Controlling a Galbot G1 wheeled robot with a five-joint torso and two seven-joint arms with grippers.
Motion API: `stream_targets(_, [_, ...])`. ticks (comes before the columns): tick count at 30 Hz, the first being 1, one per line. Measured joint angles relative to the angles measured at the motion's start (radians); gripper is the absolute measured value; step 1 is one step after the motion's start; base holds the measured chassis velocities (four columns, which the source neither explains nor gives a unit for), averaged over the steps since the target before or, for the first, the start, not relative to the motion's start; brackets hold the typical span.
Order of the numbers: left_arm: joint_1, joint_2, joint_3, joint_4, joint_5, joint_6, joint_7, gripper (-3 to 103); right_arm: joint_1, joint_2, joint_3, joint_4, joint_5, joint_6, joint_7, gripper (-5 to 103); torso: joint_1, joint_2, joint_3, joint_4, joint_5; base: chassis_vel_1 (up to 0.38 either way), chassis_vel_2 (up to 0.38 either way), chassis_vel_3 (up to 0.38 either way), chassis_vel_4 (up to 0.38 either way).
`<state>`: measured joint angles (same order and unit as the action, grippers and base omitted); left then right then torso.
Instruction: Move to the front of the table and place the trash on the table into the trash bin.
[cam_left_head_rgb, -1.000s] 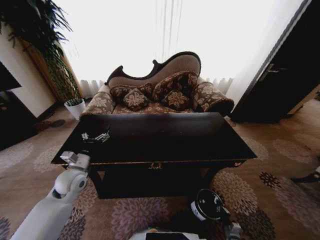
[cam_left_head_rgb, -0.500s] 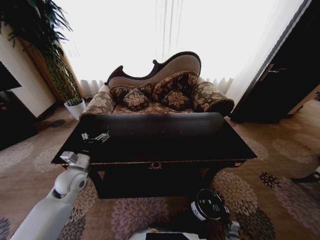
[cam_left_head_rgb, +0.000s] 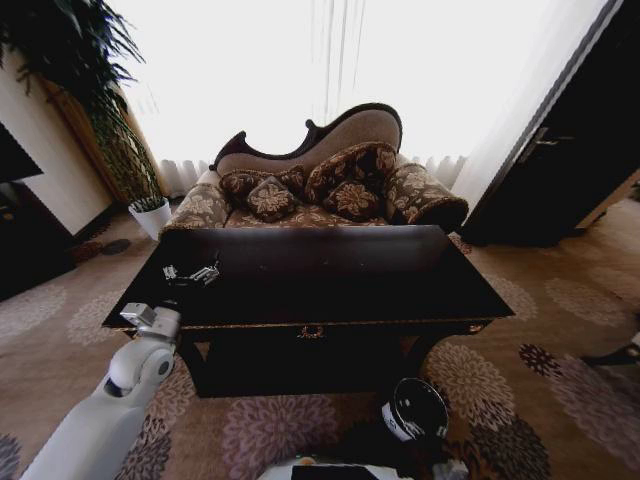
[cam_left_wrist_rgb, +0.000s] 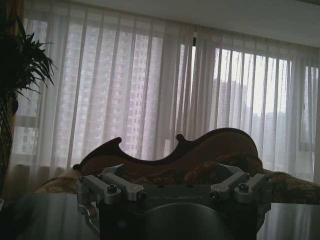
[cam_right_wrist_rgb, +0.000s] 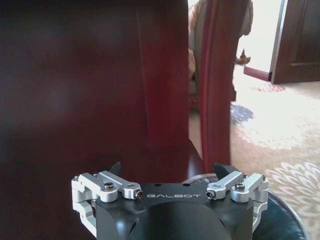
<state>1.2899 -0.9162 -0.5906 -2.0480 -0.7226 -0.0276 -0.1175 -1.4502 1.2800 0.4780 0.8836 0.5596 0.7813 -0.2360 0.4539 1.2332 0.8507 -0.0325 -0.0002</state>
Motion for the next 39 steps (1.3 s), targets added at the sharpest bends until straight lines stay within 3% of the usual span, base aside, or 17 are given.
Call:
stream_targets(12, [0.0,0.0,0.0,0.0,0.0,0.0,0.0,100,-0.31,0.089,0.165,0.456,0.05,0.019,-0.053,100,0.0,0.0,0.0,0.0,-0.0003,0.0,0.0,0.0,0.0])
stream_targets(27, [0.0,0.0,0.0,0.0,0.0,0.0,0.0,100,-0.473,0.117,0.335,0.907,0.113,0.014,-0.041,100,0.0,0.0,0.0,0.0001,0.0,0.0,0.0,0.0,0.0])
stream_targets(36, [0.0,0.0,0.0,0.0,0.0,0.0,0.0,100,-0.478,0.082,0.41,1.076,0.139,-0.069,0.008,100,0.0,0.0,0.0,0.0,0.0001,0.0,0.0,0.0,0.0])
stream_targets(39, [0.0,0.0,0.0,0.0,0.0,0.0,0.0,100,-0.446,0.044,0.421,1.137,0.147,-0.131,0.059,100,0.0,0.0,0.0,0.0,0.0,0.0,0.0,0.0,0.0])
